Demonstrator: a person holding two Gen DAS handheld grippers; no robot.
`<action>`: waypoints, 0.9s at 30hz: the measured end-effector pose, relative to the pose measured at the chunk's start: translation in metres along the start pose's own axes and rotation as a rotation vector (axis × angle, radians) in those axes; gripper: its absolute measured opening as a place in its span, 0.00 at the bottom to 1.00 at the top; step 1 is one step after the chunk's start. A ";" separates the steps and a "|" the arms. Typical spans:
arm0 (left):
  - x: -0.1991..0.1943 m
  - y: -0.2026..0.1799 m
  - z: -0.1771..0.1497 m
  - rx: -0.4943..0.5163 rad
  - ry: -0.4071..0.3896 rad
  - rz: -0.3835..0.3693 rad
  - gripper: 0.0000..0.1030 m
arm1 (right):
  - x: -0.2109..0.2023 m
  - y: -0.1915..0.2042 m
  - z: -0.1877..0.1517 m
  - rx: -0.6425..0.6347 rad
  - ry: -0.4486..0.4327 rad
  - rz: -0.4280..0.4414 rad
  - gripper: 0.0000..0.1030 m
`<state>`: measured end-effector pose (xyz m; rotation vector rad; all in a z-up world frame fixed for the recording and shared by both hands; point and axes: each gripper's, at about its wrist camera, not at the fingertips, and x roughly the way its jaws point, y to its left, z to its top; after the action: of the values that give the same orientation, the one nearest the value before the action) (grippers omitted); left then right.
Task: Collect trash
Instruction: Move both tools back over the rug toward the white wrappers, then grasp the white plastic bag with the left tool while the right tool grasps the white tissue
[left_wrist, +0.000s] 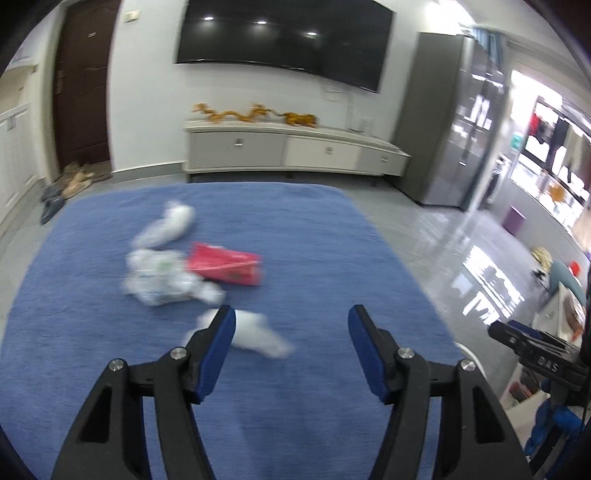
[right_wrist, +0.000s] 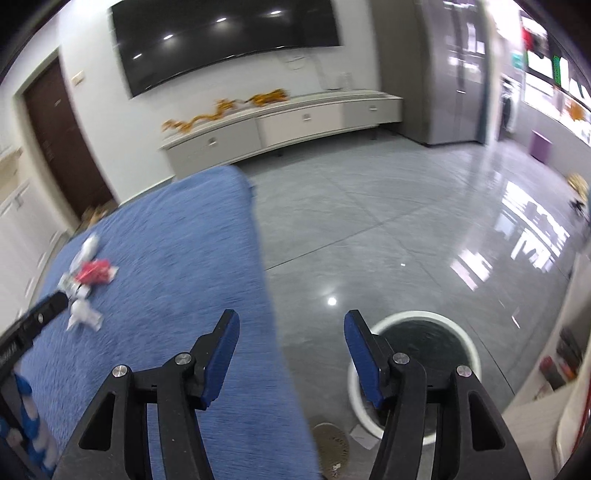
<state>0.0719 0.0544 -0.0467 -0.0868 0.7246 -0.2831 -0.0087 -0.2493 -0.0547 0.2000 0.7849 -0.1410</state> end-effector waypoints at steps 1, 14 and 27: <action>0.000 0.018 0.000 -0.025 0.000 0.020 0.60 | 0.004 0.008 0.000 -0.016 0.007 0.016 0.56; 0.035 0.119 0.023 -0.192 0.025 0.079 0.73 | 0.046 0.097 -0.002 -0.176 0.100 0.245 0.59; 0.093 0.134 0.032 -0.253 0.086 0.052 0.73 | 0.082 0.188 0.007 -0.362 0.147 0.438 0.62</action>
<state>0.1897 0.1560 -0.1061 -0.2966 0.8444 -0.1452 0.0911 -0.0721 -0.0844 0.0349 0.8808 0.4317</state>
